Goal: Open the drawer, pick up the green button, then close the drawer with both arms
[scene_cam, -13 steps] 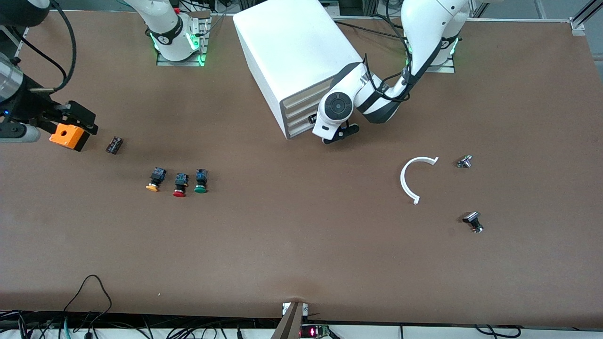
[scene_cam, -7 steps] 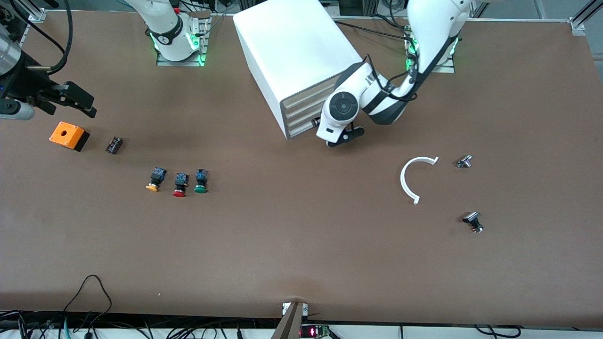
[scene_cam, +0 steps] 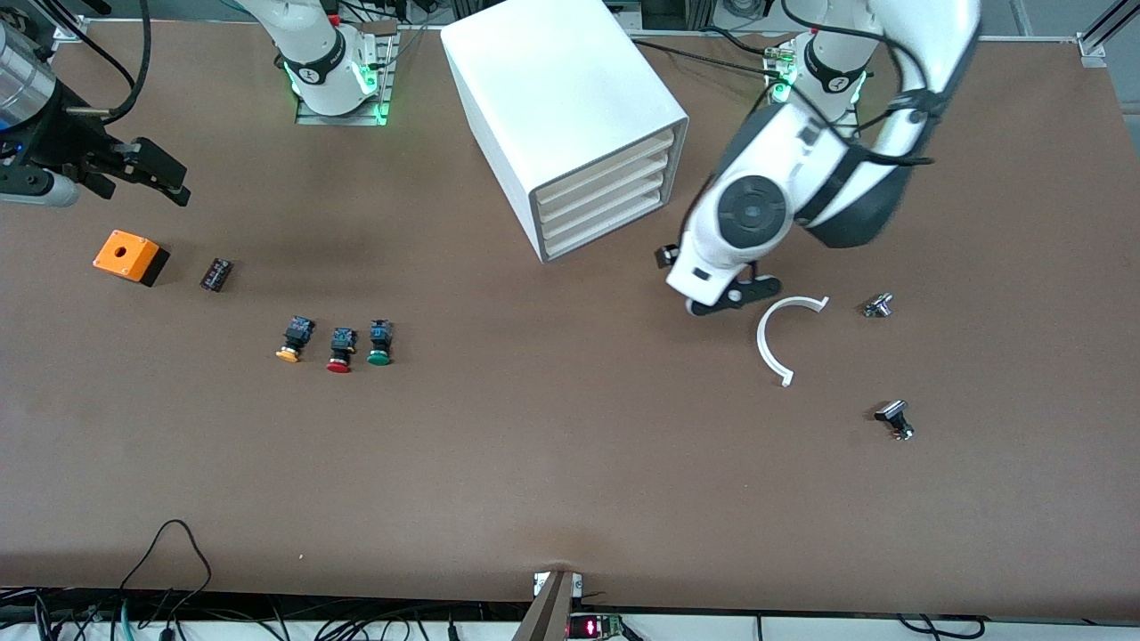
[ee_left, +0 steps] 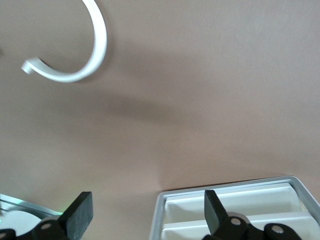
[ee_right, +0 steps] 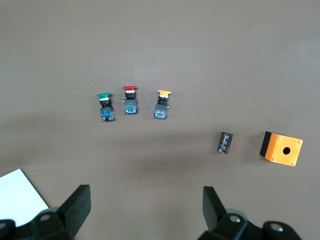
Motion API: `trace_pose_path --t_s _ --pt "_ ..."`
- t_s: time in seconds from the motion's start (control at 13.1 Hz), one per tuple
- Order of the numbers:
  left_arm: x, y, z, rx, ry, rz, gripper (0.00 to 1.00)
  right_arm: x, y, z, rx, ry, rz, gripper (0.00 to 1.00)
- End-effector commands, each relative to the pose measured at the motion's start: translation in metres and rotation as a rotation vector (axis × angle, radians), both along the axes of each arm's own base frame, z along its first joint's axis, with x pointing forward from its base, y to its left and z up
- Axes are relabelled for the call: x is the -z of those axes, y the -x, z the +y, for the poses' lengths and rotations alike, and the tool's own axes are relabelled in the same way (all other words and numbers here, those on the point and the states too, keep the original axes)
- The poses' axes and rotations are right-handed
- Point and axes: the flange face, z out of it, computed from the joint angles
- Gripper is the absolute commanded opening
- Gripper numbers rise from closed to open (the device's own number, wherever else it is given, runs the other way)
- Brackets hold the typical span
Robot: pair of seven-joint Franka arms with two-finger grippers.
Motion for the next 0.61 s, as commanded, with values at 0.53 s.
trace_pose_path --t_s 0.53 --pt "-0.193 -0.032 0.126 0.280 0.101 -0.077 0.98 -0.005 0.006 -0.015 -0.045 0.012 -0.032 0.99"
